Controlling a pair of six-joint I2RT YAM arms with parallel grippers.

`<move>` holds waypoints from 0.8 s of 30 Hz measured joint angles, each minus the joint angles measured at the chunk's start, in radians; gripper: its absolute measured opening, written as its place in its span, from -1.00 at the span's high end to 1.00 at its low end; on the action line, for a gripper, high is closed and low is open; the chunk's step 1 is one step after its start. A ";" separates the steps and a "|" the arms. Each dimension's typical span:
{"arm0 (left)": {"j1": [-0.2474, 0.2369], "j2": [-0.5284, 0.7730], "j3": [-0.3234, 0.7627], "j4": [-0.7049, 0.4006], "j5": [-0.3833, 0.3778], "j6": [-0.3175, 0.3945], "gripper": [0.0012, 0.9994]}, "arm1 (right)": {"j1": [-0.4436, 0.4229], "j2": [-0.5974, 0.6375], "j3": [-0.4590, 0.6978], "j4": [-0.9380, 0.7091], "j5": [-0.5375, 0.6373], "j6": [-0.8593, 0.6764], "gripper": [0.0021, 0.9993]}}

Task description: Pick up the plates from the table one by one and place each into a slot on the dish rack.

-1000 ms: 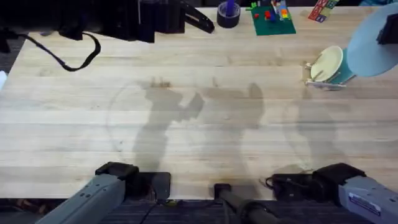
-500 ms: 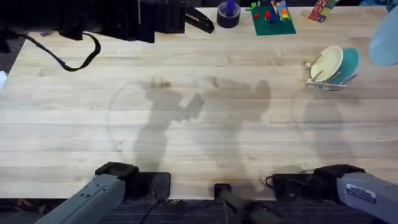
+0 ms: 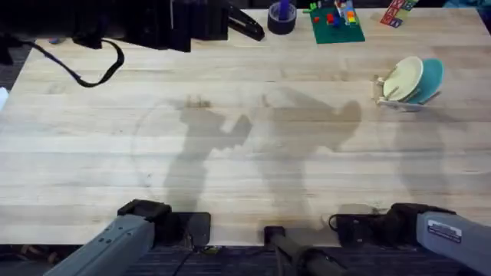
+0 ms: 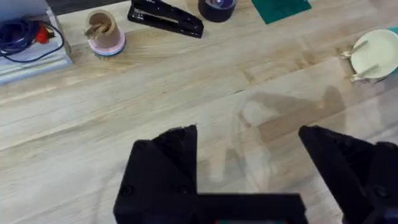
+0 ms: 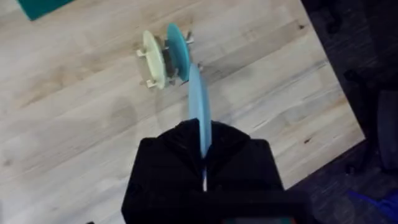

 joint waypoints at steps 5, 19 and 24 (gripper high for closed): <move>0.000 0.000 0.000 0.000 0.000 0.000 -0.99 | -0.019 0.000 0.000 0.010 0.000 -0.017 0.94; 0.000 0.000 0.000 0.000 0.000 0.000 -0.99 | -0.019 0.000 0.000 0.011 0.000 -0.045 0.94; 0.000 0.000 0.000 0.000 0.000 0.000 -0.99 | -0.019 0.000 0.000 0.033 0.000 -0.098 0.94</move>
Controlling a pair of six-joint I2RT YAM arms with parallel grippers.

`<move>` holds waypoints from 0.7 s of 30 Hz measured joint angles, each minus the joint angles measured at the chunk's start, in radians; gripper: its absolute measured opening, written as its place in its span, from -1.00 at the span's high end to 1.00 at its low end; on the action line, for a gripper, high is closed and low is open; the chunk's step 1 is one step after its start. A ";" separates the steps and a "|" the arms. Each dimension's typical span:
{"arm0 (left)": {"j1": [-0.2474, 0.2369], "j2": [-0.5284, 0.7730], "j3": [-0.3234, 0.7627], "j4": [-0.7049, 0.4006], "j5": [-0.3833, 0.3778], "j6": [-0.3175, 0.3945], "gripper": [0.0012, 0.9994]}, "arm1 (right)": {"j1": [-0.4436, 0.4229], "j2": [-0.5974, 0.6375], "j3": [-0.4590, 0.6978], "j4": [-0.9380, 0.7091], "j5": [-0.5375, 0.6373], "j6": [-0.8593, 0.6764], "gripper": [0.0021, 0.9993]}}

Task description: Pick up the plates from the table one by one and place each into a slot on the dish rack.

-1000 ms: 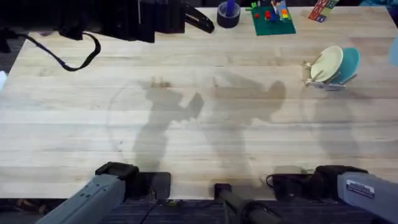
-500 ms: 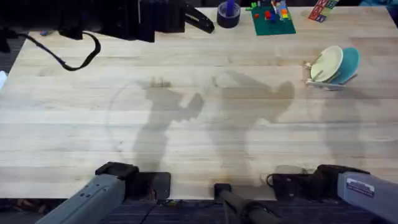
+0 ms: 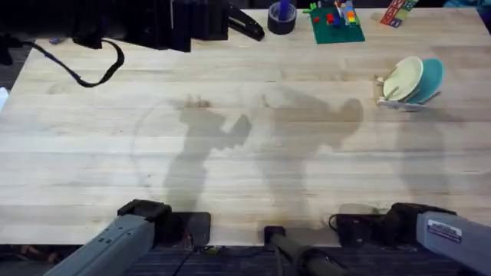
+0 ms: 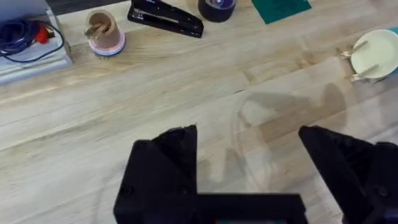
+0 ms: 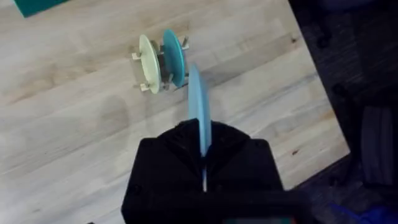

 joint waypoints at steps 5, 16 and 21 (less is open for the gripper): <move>0.000 0.000 0.000 0.000 0.000 0.000 -0.99 | 0.000 0.000 0.000 0.064 0.000 -0.080 0.94; 0.000 0.000 0.000 0.000 0.000 0.000 -0.99 | -0.167 0.046 0.003 0.106 -0.169 -0.212 0.94; 0.000 0.000 0.000 0.000 0.000 0.000 -0.99 | -0.216 0.121 0.003 0.103 -0.259 -0.247 0.94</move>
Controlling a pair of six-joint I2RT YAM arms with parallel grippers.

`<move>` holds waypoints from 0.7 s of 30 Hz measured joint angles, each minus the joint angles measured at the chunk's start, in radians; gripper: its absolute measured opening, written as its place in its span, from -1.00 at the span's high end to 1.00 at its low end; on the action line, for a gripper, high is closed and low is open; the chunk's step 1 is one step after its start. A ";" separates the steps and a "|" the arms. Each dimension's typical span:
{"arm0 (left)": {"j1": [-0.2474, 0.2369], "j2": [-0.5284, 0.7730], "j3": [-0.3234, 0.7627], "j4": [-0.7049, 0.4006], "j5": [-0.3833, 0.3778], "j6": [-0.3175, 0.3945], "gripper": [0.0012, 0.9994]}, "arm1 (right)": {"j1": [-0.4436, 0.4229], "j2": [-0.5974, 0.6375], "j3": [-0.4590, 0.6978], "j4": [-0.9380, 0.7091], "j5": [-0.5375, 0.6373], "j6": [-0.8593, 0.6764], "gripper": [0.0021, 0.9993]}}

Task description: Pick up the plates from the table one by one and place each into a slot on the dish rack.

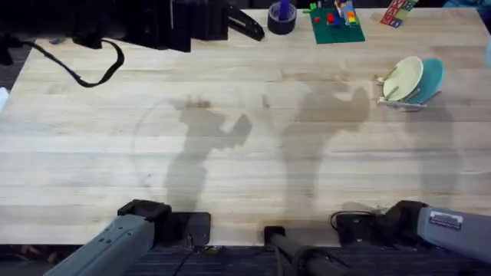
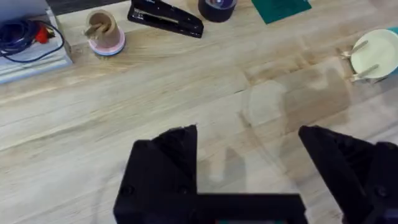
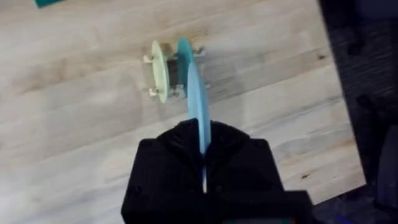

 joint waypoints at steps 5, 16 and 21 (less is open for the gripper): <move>0.000 0.000 0.000 0.000 0.000 0.000 -0.99 | -0.006 0.067 0.000 -0.019 -0.038 -0.033 0.94; 0.000 0.000 0.000 -0.001 0.000 0.000 -0.99 | -0.030 0.155 -0.027 0.057 -0.064 -0.063 0.94; 0.000 0.000 0.000 0.000 0.000 0.000 -0.99 | -0.052 0.155 -0.094 0.104 -0.097 -0.091 0.94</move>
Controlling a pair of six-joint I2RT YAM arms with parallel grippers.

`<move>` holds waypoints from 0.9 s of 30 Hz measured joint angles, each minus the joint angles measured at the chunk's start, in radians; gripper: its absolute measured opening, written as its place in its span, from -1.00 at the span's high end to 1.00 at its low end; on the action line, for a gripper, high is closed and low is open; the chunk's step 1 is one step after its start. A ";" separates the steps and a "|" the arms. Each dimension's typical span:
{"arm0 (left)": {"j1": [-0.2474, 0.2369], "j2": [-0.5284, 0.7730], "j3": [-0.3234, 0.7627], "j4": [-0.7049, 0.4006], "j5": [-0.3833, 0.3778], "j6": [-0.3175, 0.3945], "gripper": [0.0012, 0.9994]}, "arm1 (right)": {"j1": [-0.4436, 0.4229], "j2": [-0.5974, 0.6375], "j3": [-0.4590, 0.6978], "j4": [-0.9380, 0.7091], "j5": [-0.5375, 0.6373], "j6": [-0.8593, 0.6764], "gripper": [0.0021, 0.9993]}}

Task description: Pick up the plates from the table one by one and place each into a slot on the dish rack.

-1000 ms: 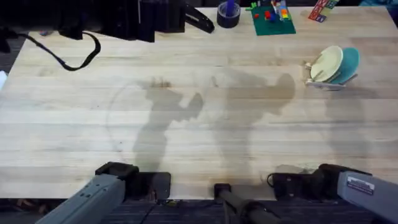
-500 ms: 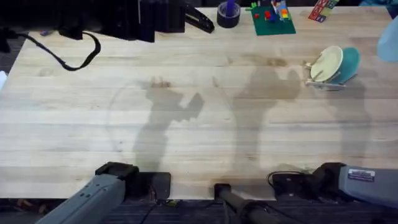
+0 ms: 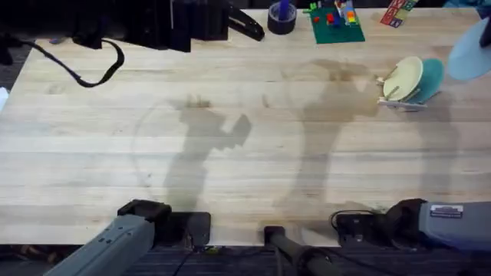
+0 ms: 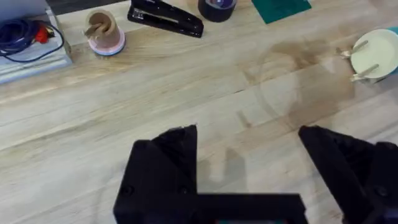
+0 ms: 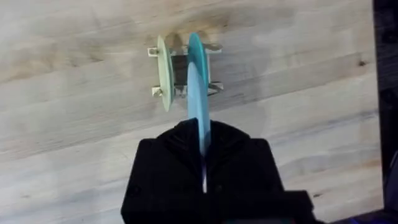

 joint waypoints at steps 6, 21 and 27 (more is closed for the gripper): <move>0.000 0.000 0.000 0.000 0.000 0.000 -0.99 | 0.000 0.000 -0.102 0.079 -0.019 -0.022 0.94; 0.000 0.000 0.000 0.000 0.000 0.000 -0.99 | 0.000 0.001 -0.274 0.258 -0.042 -0.041 0.94; 0.000 0.000 0.000 0.000 0.000 -0.001 -0.99 | 0.000 0.007 -0.305 0.307 -0.049 -0.041 0.94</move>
